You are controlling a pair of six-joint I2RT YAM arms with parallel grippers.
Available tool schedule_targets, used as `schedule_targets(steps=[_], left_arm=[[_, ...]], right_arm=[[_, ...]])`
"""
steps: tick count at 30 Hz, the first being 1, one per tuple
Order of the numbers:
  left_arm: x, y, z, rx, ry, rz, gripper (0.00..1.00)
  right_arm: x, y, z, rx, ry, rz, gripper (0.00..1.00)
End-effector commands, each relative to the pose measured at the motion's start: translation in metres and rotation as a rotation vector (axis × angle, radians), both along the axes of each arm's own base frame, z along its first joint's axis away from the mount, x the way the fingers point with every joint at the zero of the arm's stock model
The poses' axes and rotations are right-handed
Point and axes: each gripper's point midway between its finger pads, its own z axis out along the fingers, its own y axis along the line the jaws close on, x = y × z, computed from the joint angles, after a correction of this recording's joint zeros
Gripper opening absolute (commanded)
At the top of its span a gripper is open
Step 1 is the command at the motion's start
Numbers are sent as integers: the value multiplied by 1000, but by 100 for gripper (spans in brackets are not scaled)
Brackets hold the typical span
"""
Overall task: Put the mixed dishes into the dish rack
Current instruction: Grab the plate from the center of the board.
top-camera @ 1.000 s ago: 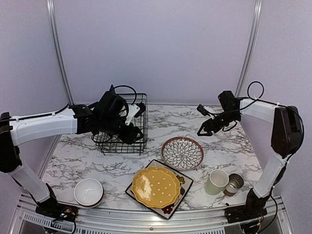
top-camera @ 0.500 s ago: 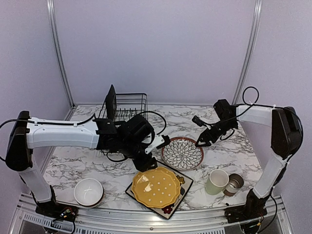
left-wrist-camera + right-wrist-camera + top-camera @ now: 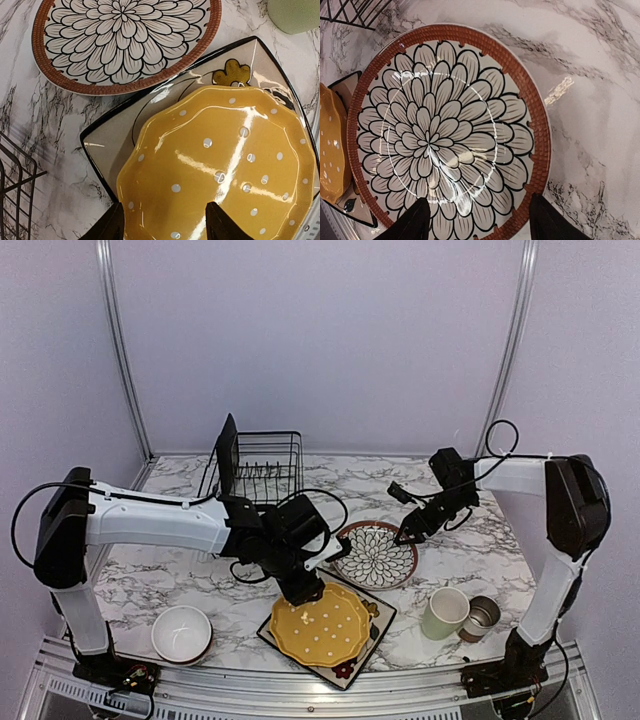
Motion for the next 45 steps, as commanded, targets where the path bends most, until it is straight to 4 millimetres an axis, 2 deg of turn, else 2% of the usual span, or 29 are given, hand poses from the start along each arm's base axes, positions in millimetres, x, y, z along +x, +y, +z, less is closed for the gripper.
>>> schedule_targets(steps=[1, 7, 11, 15, 19, 21, 24, 32, 35, 37, 42, 45], left_arm=[[-1, 20, -9, 69, 1, 52, 58], [-14, 53, -22, 122, 59, 165, 58], [-20, 68, -27, 126, 86, 231, 58], [-23, 68, -25, 94, 101, 255, 58], [-16, 64, -15, 71, 69, 260, 58], [-8, 59, -1, 47, 27, 261, 58], [0, 51, 11, 30, -12, 247, 58], [22, 25, 37, -13, -93, 232, 58], [32, 8, 48, -53, -140, 201, 57], [35, -11, 58, -90, -155, 143, 57], [31, -60, 68, -139, -193, -46, 56], [28, -81, 66, -128, -237, -129, 56]], right_arm=[[-6, 12, 13, -13, -92, 72, 66], [-33, 37, 26, -3, -158, 200, 66], [-38, 47, 28, 0, -169, 229, 66], [-17, 40, 23, -55, -182, 135, 67], [15, 17, 24, -92, -187, -6, 68], [28, 3, 24, -97, -178, -73, 69], [34, -12, 12, -116, -125, -118, 69], [21, -7, -19, -74, 18, -108, 64], [22, -5, -24, -61, 53, -117, 57], [21, -1, -27, -45, 81, -118, 51], [13, 8, -34, 3, 176, -108, 29], [7, 11, -36, 31, 230, -103, 18]])
